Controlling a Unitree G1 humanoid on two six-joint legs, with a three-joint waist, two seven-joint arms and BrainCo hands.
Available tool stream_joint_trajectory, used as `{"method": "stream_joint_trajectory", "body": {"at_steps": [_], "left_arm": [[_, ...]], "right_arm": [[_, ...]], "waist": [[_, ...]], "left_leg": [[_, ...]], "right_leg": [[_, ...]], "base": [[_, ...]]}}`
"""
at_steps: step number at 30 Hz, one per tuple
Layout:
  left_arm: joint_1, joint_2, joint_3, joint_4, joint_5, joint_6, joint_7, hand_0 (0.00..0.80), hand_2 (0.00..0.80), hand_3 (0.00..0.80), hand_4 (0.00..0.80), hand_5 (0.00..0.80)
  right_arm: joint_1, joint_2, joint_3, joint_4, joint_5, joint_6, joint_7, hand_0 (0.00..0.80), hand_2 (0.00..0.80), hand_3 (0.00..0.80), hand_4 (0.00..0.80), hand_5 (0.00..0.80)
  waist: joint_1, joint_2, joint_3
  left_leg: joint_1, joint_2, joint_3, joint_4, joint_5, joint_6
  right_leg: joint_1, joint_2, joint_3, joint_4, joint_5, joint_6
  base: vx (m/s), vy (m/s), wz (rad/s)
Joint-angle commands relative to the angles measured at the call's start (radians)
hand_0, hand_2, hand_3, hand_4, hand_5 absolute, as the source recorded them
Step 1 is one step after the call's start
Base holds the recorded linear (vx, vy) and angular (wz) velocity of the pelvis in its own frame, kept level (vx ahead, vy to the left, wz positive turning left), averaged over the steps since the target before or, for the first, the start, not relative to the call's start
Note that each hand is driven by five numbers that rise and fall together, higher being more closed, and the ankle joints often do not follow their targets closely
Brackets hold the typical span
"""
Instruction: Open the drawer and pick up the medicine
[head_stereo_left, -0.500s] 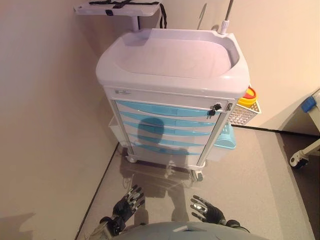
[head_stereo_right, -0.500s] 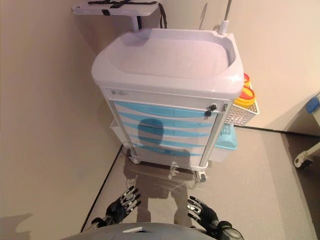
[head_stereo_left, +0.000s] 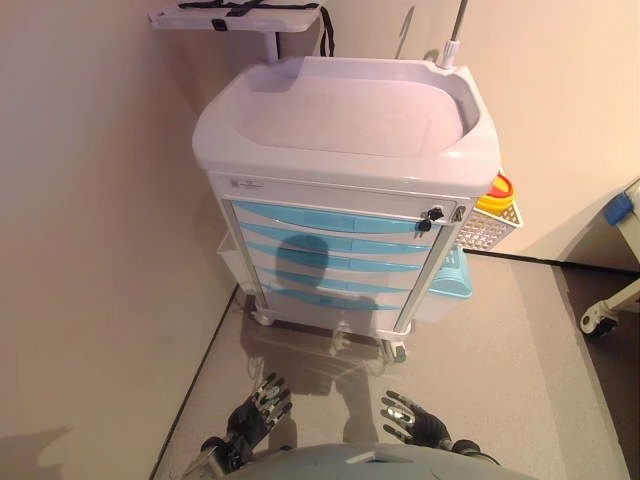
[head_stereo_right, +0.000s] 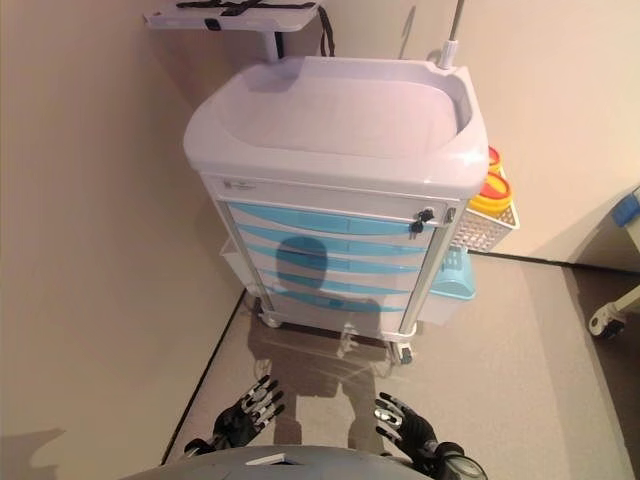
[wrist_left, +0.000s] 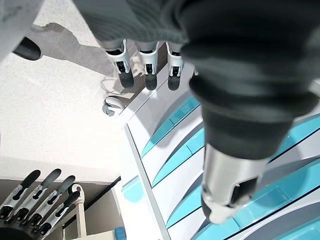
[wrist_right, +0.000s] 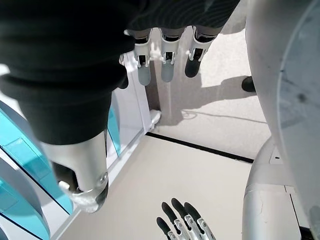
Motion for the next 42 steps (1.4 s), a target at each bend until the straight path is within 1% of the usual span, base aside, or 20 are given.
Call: {"method": "stream_joint_trajectory", "body": {"at_steps": [1, 16, 22, 26, 30, 33, 38, 42], "left_arm": [[-0.064, -0.028, 0.030, 0.056, -0.014, -0.017, -0.026, 0.000, 0.000, 0.000, 0.000, 0.000], [-0.061, -0.030, 0.037, 0.050, -0.046, -0.003, -0.018, 0.000, 0.000, 0.000, 0.000, 0.000], [-0.057, -0.030, 0.048, 0.029, -0.146, 0.057, -0.040, 0.000, 0.000, 0.000, 0.000, 0.000], [-0.076, -0.027, 0.035, -0.014, -0.220, 0.086, -0.068, 0.000, 0.000, 0.000, 0.000, 0.000], [-0.128, -0.023, 0.025, -0.067, -0.295, 0.075, -0.118, 0.000, 0.000, 0.000, 0.000, 0.000], [-0.160, -0.029, 0.022, -0.104, -0.348, 0.067, -0.143, 0.000, 0.000, 0.000, 0.000, 0.000], [-0.193, -0.038, 0.036, -0.163, -0.436, 0.083, -0.178, 0.000, 0.000, 0.000, 0.000, 0.000], [-0.231, -0.031, 0.032, -0.217, -0.476, 0.074, -0.186, 0.000, 0.000, 0.000, 0.000, 0.000]], "right_arm": [[-0.071, 0.014, 0.012, 0.027, -0.006, -0.017, 0.012, 0.000, 0.000, 0.000, 0.000, 0.000], [-0.064, 0.007, 0.005, 0.021, -0.013, -0.018, 0.012, 0.000, 0.000, 0.000, 0.000, 0.000], [-0.057, -0.004, -0.001, -0.001, -0.010, -0.020, 0.007, 0.000, 0.000, 0.000, 0.000, 0.000], [-0.067, -0.017, 0.005, -0.025, 0.025, -0.028, -0.004, 0.000, 0.000, 0.000, 0.000, 0.000], [-0.090, -0.028, 0.014, -0.058, 0.077, -0.062, 0.001, 0.000, 0.000, 0.000, 0.000, 0.000], [-0.107, -0.034, 0.018, -0.085, 0.099, -0.078, -0.012, 0.000, 0.000, 0.000, 0.000, 0.000], [-0.113, -0.042, 0.017, -0.148, 0.121, -0.064, -0.041, 0.000, 0.000, 0.000, 0.000, 0.000], [-0.119, -0.049, 0.024, -0.191, 0.124, -0.048, -0.057, 0.000, 0.000, 0.000, 0.000, 0.000]], "waist": [[-0.004, -0.025, 0.013], [-0.006, -0.023, 0.031], [-0.014, -0.018, 0.063], [-0.020, -0.017, 0.111], [-0.031, -0.024, 0.202], [-0.038, -0.026, 0.260], [-0.043, -0.037, 0.327], [-0.046, -0.051, 0.367]], "left_leg": [[-0.052, -0.046, -0.036, 0.033, -0.036, -0.004], [-0.055, -0.047, -0.038, 0.042, -0.039, -0.002], [-0.083, -0.040, -0.046, 0.063, -0.038, 0.001], [-0.144, -0.036, -0.058, 0.110, -0.041, 0.012], [-0.248, -0.036, -0.066, 0.176, -0.043, 0.024], [-0.331, -0.038, -0.062, 0.229, -0.041, 0.029], [-0.447, -0.047, -0.063, 0.326, -0.043, 0.028], [-0.510, -0.053, -0.061, 0.386, -0.055, 0.029]], "right_leg": [[-0.009, -0.020, -0.040, 0.005, 0.043, 0.051], [-0.016, -0.023, -0.033, 0.018, 0.041, 0.053], [-0.053, -0.032, -0.017, 0.069, 0.025, 0.052], [-0.135, -0.033, -0.003, 0.155, 0.001, 0.043], [-0.257, -0.023, 0.012, 0.244, -0.014, 0.031], [-0.350, -0.022, 0.020, 0.303, -0.012, 0.026], [-0.451, -0.019, 0.029, 0.378, -0.012, 0.019], [-0.506, -0.017, 0.036, 0.414, -0.010, 0.019]], "base": [[0.000, 0.000, 0.00], [0.002, 0.001, 0.00], [0.028, 0.028, 0.01], [-0.055, 0.038, 0.04], [-0.213, 0.007, -0.02], [-0.211, 0.019, 0.01], [-0.093, 0.013, -0.03], [-0.047, -0.002, 0.00]]}}
